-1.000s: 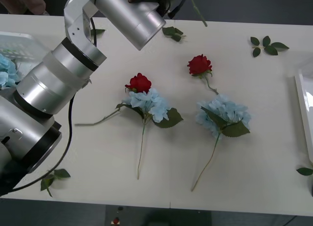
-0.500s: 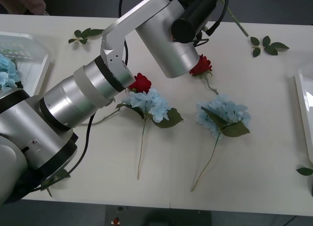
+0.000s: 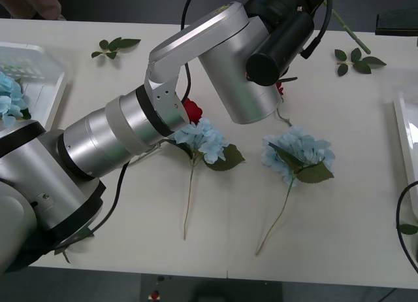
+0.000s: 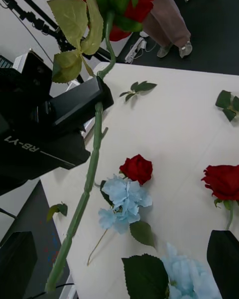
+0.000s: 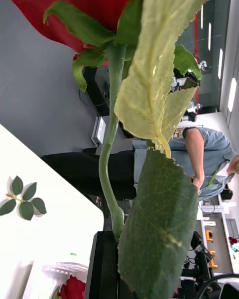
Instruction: Put the red flowers into the right box and the blue flowers into the left box
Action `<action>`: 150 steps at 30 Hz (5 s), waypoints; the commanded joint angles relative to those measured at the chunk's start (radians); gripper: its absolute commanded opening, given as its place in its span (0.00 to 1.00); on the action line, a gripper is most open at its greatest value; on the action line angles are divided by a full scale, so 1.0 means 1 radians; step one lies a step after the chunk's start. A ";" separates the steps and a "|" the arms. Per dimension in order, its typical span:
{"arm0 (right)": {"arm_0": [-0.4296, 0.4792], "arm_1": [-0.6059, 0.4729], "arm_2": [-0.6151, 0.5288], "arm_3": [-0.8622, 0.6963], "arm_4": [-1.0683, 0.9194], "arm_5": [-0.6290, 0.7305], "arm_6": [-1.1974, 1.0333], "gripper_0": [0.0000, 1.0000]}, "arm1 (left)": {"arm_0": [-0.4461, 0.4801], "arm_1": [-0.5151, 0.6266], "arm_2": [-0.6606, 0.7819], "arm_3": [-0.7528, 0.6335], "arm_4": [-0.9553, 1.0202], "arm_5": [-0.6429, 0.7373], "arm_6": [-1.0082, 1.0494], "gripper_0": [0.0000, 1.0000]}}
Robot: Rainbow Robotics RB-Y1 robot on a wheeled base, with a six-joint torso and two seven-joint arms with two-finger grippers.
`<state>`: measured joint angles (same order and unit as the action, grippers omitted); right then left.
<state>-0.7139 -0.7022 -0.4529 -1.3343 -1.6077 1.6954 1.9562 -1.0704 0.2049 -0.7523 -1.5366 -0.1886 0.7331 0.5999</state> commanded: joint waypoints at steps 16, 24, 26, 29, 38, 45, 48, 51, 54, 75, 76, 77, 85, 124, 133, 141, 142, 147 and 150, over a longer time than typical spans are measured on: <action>-0.093 0.118 0.082 -0.028 0.072 -0.077 -0.138 1.00 | -0.037 -0.013 0.008 -0.034 -0.011 -0.015 0.017 0.00; -0.107 0.124 0.099 -0.028 0.071 -0.036 -0.275 0.00 | -0.037 -0.013 0.008 -0.034 -0.011 -0.015 0.017 0.00; -0.107 0.124 0.099 -0.028 0.072 -0.030 -0.275 0.00 | -0.037 -0.013 0.008 -0.034 -0.011 -0.015 0.017 0.00; -0.107 0.124 0.099 -0.028 0.069 -0.028 -0.276 0.00 | -0.037 -0.013 0.008 -0.034 -0.011 -0.015 0.017 0.00; -0.108 0.124 0.094 -0.028 0.065 -0.028 -0.276 0.00 | -0.037 -0.013 0.008 -0.034 -0.011 -0.015 0.017 0.62; -0.107 0.124 0.086 -0.028 0.063 -0.026 -0.276 0.00 | -0.037 -0.013 0.008 -0.034 -0.011 -0.015 0.017 1.00; -0.107 0.122 0.079 -0.028 0.063 -0.017 -0.276 0.00 | -0.037 -0.013 0.008 -0.034 -0.011 -0.015 0.017 1.00; -0.107 0.115 0.062 -0.028 0.069 0.007 -0.280 0.00 | -0.037 -0.013 0.008 -0.034 -0.011 -0.015 0.017 1.00; -0.107 0.096 0.043 -0.028 0.078 0.033 -0.286 0.00 | -0.037 -0.013 0.008 -0.034 -0.011 -0.015 0.017 1.00; -0.016 -0.083 -0.081 -0.028 0.419 0.224 -0.313 0.00 | 0.066 0.120 0.117 -0.142 0.093 -0.011 -0.123 1.00; -0.010 -0.095 -0.081 -0.028 0.450 0.224 -0.313 0.00 | 0.093 0.145 0.145 -0.165 0.130 -0.011 -0.180 1.00; -0.009 -0.100 -0.081 -0.028 0.465 0.224 -0.315 0.00 | 0.109 0.157 0.159 -0.180 0.152 -0.011 -0.216 1.00; 0.042 -0.160 -0.112 -0.028 0.647 0.224 -0.312 0.00 | 0.317 0.300 0.361 -0.298 0.515 -0.017 -0.793 1.00; 0.562 -0.188 -0.236 -0.198 1.089 -0.175 -0.303 0.00 | 0.529 0.326 0.607 -0.100 0.827 0.405 -2.234 1.00; 0.562 -0.184 -0.179 -0.083 1.083 -0.281 -0.301 0.00 | 0.434 0.268 0.470 0.058 0.727 0.374 -2.221 1.00; 0.562 -0.186 -0.159 -0.083 1.088 -0.280 -0.299 1.00 | 0.434 0.264 0.387 0.104 0.709 0.332 -2.211 1.00; 0.562 -0.186 -0.159 -0.085 1.083 -0.278 -0.298 1.00 | 0.434 0.264 0.378 0.105 0.707 0.332 -2.209 1.00; 0.559 -0.186 -0.159 -0.132 1.057 -0.241 -0.287 1.00 | 0.434 0.263 0.341 0.104 0.699 0.330 -2.194 1.00; 0.545 -0.186 -0.159 -0.187 1.011 -0.172 -0.289 1.00 | 0.434 0.252 0.324 0.105 0.692 0.330 -2.186 1.00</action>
<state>-0.1336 -0.8403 -0.5978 -1.4470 -0.5701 1.4906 1.6794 -0.6150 0.4577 -0.4257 -1.4183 0.5148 1.0735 -1.5972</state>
